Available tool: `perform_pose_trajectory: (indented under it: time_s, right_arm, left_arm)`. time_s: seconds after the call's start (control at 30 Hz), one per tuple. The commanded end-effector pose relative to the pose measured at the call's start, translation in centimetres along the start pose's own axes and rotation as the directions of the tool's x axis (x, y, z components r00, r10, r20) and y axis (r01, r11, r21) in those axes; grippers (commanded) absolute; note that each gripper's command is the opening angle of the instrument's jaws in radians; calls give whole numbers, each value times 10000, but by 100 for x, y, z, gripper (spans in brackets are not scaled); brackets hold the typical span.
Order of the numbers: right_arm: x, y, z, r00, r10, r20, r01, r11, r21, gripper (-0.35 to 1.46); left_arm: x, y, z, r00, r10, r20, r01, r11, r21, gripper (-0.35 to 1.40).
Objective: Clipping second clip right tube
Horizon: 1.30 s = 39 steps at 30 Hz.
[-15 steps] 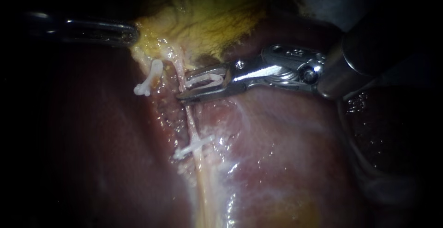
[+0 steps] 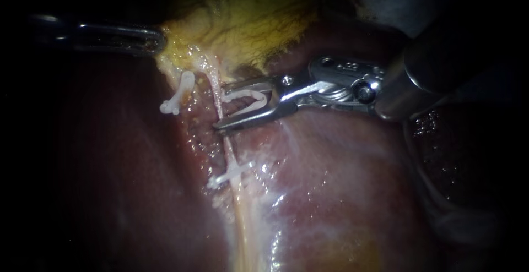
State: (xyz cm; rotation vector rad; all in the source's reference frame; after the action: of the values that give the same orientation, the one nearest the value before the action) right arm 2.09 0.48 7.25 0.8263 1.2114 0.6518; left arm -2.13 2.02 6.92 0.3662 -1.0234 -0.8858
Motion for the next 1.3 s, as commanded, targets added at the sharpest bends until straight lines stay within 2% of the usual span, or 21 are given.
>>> perform_pose_trajectory:
  time_s: [0.03,0.1,0.23,0.33,0.5,0.6,0.87,1.1,1.3]
  right_arm:
    - [-2,0,1,9999,150,-58,-149,9998,109,59]
    - [-4,0,3,9993,370,-93,-367,9988,332,60]
    - [-7,-5,5,9919,1126,-585,-1054,9879,1136,60]
    - [-7,-11,8,9860,1481,-761,-1350,9786,1550,60]
    - [-8,-21,12,9701,2212,-1001,-1918,9509,2430,60]
    - [-10,-27,14,9660,2347,-1083,-1965,9390,2824,60]
    - [-19,-41,25,9646,2421,-1045,-2030,9347,2918,60]
    - [-35,-48,33,9680,2391,-762,-2037,9261,3175,57]
    - [-33,-48,34,9690,2383,-655,-2050,9231,3254,50]
  left_arm:
    - [0,0,0,10000,0,-1,0,10000,0,-35]
    - [0,0,0,10000,0,-1,0,10000,0,-35]
    - [0,0,0,10000,1,-1,-1,10000,0,-35]
    - [0,0,0,10000,0,-1,0,10000,-1,-35]
    - [0,0,0,10000,0,-1,0,10000,-1,-35]
    - [0,0,0,10000,1,0,-1,10000,-3,-35]
    - [0,-1,0,10000,2,2,-2,10000,-7,-35]
    - [1,-1,0,10000,3,3,-3,10000,-9,-35]
    - [1,-1,0,10000,3,4,-3,10000,-12,-35]
